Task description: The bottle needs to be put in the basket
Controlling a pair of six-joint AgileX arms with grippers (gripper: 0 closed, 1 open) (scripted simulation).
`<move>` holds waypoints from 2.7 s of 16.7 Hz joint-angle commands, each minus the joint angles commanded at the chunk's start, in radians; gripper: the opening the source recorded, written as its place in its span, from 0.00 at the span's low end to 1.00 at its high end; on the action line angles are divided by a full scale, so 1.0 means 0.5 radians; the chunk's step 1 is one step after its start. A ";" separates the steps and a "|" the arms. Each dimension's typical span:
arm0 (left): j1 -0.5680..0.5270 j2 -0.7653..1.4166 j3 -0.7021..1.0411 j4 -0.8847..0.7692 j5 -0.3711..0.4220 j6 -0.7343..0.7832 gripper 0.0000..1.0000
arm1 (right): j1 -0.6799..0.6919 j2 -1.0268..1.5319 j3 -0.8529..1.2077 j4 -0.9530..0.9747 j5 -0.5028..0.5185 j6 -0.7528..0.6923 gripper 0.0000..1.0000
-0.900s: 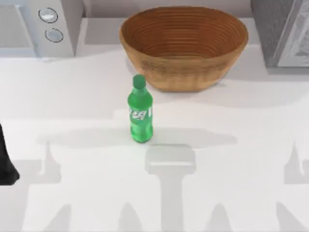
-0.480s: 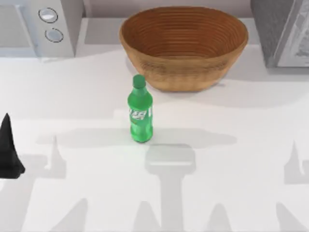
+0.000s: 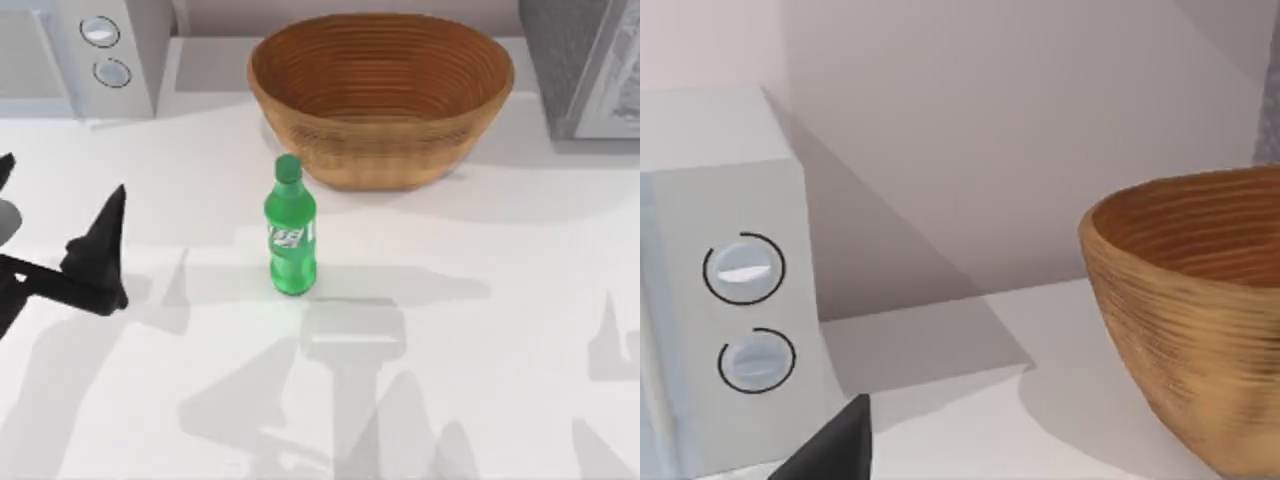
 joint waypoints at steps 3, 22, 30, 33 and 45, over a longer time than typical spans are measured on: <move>-0.120 0.643 0.096 0.498 0.137 0.020 1.00 | 0.000 0.000 0.000 0.000 0.000 0.000 1.00; -0.422 2.438 0.354 1.844 0.489 0.082 1.00 | 0.000 0.000 0.000 0.000 0.000 0.000 1.00; -0.581 2.587 0.771 1.593 0.345 0.063 1.00 | 0.000 0.000 0.000 0.000 0.000 0.000 1.00; -0.624 2.631 0.889 1.521 0.302 0.058 1.00 | 0.000 0.000 0.000 0.000 0.000 0.000 1.00; -0.626 2.632 0.894 1.518 0.300 0.057 0.40 | 0.000 0.000 0.000 0.000 0.000 0.000 1.00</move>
